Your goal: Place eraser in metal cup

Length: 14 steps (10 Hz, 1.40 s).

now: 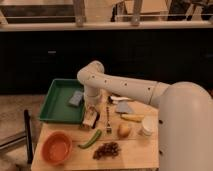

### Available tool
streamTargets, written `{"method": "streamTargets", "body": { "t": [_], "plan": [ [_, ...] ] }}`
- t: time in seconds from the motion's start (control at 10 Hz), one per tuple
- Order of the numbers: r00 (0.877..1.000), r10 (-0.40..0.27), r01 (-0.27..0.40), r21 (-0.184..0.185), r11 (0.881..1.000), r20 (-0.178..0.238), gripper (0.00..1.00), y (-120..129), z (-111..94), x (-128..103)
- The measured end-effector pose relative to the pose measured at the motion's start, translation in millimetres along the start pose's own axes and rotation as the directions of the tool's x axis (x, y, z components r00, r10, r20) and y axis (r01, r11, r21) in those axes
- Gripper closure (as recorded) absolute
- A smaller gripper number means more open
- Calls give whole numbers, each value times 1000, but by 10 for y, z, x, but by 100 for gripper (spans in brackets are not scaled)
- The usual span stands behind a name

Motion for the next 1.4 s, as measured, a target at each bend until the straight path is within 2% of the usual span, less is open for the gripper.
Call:
{"method": "streamTargets", "body": {
  "t": [0.6,1.1,1.4],
  "plan": [
    [1000,2,-1,-6,1000,18,22,22,32,70],
    [1000,-4,4,-15,1000,23,20,-40,75,86],
    [1000,6,-6,-10,1000,1,20,-73,-25,150]
  ]
}}
